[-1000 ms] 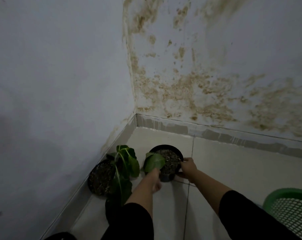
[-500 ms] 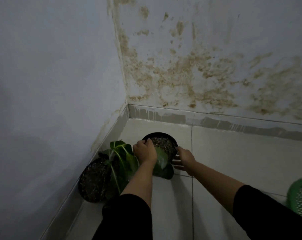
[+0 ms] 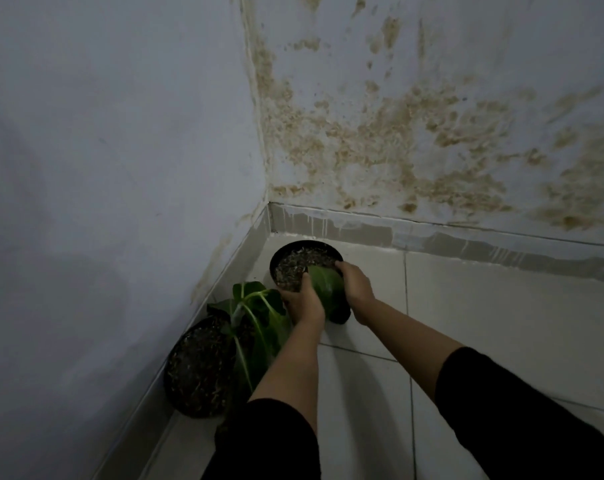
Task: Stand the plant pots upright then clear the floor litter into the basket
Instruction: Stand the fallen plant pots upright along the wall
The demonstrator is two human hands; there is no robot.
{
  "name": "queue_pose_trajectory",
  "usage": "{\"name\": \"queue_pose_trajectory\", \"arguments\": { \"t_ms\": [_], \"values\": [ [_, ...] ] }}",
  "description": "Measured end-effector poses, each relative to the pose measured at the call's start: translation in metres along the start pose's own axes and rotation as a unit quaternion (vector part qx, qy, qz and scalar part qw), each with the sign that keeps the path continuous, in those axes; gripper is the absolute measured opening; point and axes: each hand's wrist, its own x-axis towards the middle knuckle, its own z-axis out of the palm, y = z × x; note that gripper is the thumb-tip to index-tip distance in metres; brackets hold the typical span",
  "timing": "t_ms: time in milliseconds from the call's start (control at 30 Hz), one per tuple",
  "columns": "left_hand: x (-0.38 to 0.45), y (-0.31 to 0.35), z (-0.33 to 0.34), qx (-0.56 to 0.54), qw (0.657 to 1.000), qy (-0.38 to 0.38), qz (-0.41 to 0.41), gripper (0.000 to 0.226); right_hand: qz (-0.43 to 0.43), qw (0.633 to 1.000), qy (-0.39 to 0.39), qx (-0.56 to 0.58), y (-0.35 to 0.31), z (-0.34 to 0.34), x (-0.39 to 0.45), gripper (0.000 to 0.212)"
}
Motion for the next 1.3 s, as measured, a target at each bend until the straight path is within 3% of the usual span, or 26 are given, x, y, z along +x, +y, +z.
{"name": "queue_pose_trajectory", "arguments": {
  "t_ms": [100, 200, 467, 700, 967, 1200, 1300],
  "values": [
    [0.009, 0.006, 0.0, -0.033, 0.999, 0.001, 0.015, 0.075, -0.015, 0.999, -0.023, 0.025, 0.003, 0.012, 0.019, 0.045],
    [0.012, 0.014, 0.003, -0.059, 0.998, 0.0, 0.01, 0.072, -0.039, 0.997, -0.036, 0.051, -0.011, 0.02, 0.006, 0.024],
    [0.037, 0.013, -0.004, -0.138, 0.99, -0.032, 0.027, 0.067, -0.06, 0.991, -0.098, 0.062, -0.014, 0.041, 0.017, 0.03],
    [0.08, -0.002, 0.004, -0.13, 0.989, -0.065, 0.01, 0.104, -0.055, 0.984, -0.144, 0.091, -0.021, 0.047, 0.026, 0.036],
    [0.06, 0.005, 0.002, -0.146, 0.984, -0.095, 0.029, 0.065, -0.051, 0.977, -0.188, 0.091, -0.037, 0.03, 0.008, 0.049],
    [0.033, 0.004, 0.005, -0.063, 0.992, -0.1, -0.039, 0.074, -0.085, 0.993, -0.07, 0.04, -0.013, 0.01, 0.028, 0.051],
    [0.013, 0.002, 0.006, -0.028, 0.987, -0.137, -0.079, 0.069, -0.078, 0.996, -0.048, 0.023, -0.008, -0.013, 0.024, 0.05]
  ]
}}
